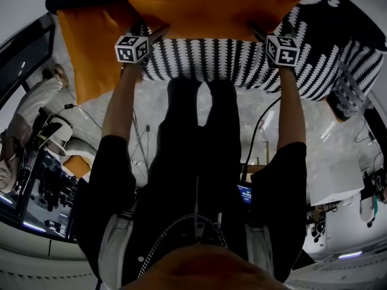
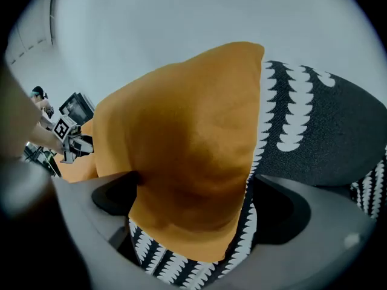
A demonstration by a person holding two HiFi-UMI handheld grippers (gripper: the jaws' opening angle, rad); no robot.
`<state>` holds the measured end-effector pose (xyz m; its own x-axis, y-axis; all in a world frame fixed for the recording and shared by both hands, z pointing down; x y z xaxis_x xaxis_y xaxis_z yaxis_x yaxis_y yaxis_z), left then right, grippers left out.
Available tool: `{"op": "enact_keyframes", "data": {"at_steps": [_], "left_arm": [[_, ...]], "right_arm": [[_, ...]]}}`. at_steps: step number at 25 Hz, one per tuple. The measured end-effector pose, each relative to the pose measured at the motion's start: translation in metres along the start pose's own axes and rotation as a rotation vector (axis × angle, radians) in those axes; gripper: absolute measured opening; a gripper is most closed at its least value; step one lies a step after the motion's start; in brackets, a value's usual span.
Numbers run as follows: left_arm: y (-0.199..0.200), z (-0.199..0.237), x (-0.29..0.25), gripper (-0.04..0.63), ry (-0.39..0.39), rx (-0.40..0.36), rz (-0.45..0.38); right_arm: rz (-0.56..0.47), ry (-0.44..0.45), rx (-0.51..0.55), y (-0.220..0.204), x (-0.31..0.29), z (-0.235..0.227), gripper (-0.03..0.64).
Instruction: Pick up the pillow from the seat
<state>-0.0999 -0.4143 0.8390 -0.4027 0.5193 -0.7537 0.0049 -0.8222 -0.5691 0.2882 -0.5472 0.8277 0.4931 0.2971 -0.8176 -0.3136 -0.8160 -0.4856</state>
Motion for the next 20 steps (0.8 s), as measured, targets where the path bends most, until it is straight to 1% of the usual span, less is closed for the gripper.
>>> {"op": "enact_keyframes", "data": {"at_steps": [4,6,9,10,11,13,17,20], "left_arm": [[0.001,0.004,-0.002,0.485,-0.011,0.005,-0.008],[0.003,0.002,-0.003,0.474,-0.013,0.003,-0.013],[0.006,-0.003,-0.002,0.425,-0.022,-0.005,-0.018],[0.006,-0.005,0.0,0.405,-0.025,-0.008,-0.019],[0.007,-0.008,0.002,0.391,-0.027,-0.011,-0.02],[0.008,-0.017,0.006,0.374,-0.028,-0.02,-0.022],[0.017,-0.033,0.016,0.335,-0.02,-0.053,-0.048],[0.016,-0.032,0.026,0.305,0.013,-0.059,-0.075]], "right_arm": [[0.022,0.045,-0.013,0.002,-0.011,0.004,0.592],[0.028,0.066,-0.022,0.002,-0.011,0.004,0.566],[0.042,0.078,-0.011,0.004,-0.012,0.01,0.535],[0.046,0.088,-0.012,0.004,-0.01,0.014,0.515],[0.044,0.106,-0.019,0.003,-0.006,0.017,0.478],[0.028,0.145,-0.038,0.0,0.006,0.018,0.448],[0.022,0.162,-0.053,-0.004,0.026,0.017,0.413],[0.041,0.171,-0.075,-0.009,0.027,0.031,0.399]]}}
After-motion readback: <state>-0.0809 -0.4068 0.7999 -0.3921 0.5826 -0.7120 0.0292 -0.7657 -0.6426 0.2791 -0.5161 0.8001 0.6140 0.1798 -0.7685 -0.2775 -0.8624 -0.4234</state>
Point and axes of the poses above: the fingertips, and each gripper's own axes: x backward along the fingers, z to its left, y out of its top, the point moved 4 cm from there along x, backward along the fingers, and after that the axes turned 6 degrees about -x, right-handed, at the moved point
